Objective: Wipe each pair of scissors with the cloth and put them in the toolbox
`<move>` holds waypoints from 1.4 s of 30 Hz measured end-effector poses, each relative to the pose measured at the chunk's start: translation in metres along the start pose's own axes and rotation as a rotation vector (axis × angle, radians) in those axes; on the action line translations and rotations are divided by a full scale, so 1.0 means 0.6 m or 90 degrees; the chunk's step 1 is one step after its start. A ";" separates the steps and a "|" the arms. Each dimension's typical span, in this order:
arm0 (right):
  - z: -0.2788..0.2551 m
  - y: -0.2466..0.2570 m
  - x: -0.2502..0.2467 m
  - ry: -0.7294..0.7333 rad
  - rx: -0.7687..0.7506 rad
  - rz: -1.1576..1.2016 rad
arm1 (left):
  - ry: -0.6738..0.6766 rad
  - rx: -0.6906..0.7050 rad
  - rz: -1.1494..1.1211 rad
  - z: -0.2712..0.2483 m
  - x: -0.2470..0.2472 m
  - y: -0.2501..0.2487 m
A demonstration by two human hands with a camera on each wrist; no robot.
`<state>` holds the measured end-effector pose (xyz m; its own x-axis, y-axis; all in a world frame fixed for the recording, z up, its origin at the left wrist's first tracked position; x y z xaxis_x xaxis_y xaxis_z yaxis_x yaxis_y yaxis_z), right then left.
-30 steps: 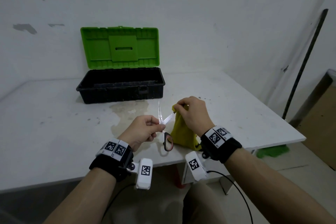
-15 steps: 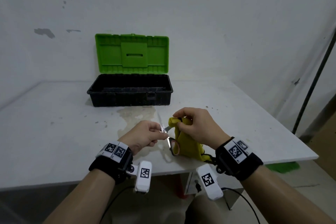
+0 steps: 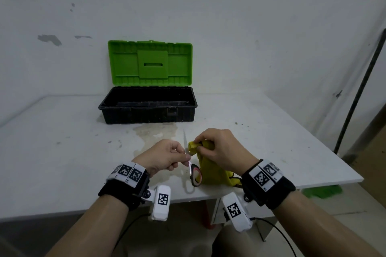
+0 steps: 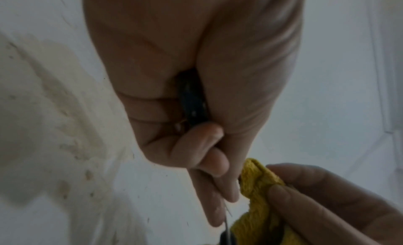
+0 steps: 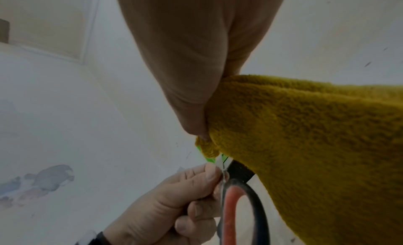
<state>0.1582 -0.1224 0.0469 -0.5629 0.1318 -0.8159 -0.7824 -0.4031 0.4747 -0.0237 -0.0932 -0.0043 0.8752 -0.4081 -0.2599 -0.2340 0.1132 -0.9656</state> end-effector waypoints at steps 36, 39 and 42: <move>0.001 -0.005 0.005 0.032 0.032 -0.038 | 0.014 0.020 -0.008 -0.001 0.024 -0.008; 0.015 -0.015 0.003 -0.036 0.080 -0.025 | 0.028 0.024 -0.021 -0.003 0.034 -0.005; 0.025 -0.022 -0.008 -0.128 0.121 -0.001 | 0.025 0.018 -0.025 -0.001 0.039 -0.006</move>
<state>0.1670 -0.1044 0.0495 -0.5887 0.3173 -0.7435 -0.8084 -0.2286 0.5425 -0.0028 -0.1035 -0.0071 0.8662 -0.4477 -0.2218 -0.1865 0.1222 -0.9748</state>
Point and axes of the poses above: each hand's wrist, its own z-axis towards the middle knuckle, its own x-axis out of the palm, y = z × x, the point moved 3 cm from there along z, towards the middle knuckle, and after that the axes turned 9 degrees about x, right-handed, at the moved point
